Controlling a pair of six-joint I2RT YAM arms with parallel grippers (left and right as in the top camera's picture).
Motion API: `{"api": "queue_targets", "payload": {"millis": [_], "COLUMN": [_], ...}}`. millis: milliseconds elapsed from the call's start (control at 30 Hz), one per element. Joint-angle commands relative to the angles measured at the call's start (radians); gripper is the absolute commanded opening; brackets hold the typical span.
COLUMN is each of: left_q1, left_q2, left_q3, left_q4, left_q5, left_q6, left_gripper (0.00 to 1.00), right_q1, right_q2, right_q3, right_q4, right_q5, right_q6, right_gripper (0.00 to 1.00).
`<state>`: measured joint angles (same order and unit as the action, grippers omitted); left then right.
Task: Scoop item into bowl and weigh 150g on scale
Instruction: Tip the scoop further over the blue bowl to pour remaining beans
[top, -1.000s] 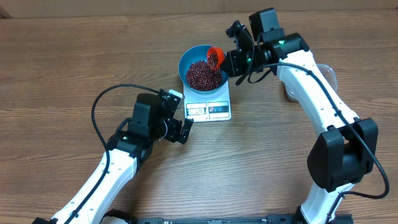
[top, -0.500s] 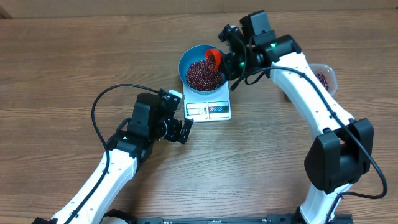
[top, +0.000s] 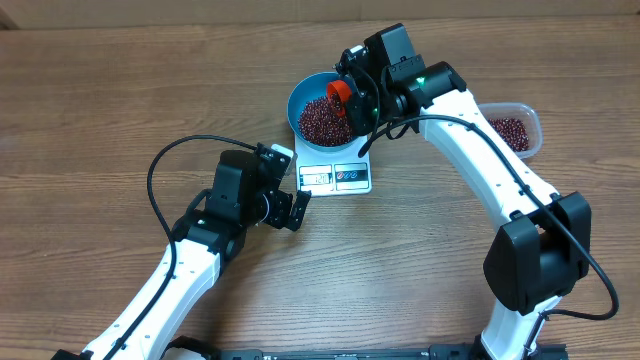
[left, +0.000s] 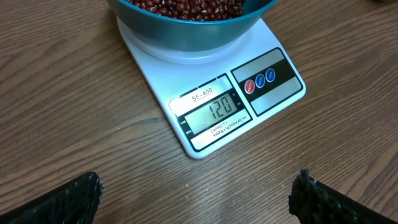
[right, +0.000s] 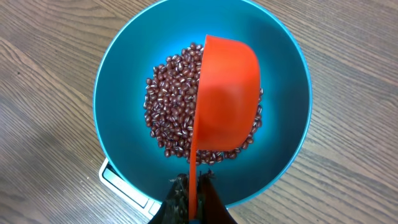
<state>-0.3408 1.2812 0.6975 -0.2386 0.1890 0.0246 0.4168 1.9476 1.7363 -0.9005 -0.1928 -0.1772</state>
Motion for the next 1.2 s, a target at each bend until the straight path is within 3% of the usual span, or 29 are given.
{"api": "queue_targets", "payload": {"millis": [0, 1167], "left_q1": [-0.002, -0.002], "left_q2": [0.006, 0.006], "left_q3": [-0.004, -0.004], "left_q4": [0.004, 0.004], "left_q5": [-0.006, -0.006], "left_q6": [-0.01, -0.01], "left_gripper": [1.0, 1.0], "right_q1": [0.0, -0.001], "right_q2": [-0.046, -0.046], "right_q3": [0.04, 0.04], "right_q4": [0.01, 0.027], "right_q5": [0.018, 0.069], "right_q6": [-0.039, -0.143], "right_gripper": [0.04, 0.04]}}
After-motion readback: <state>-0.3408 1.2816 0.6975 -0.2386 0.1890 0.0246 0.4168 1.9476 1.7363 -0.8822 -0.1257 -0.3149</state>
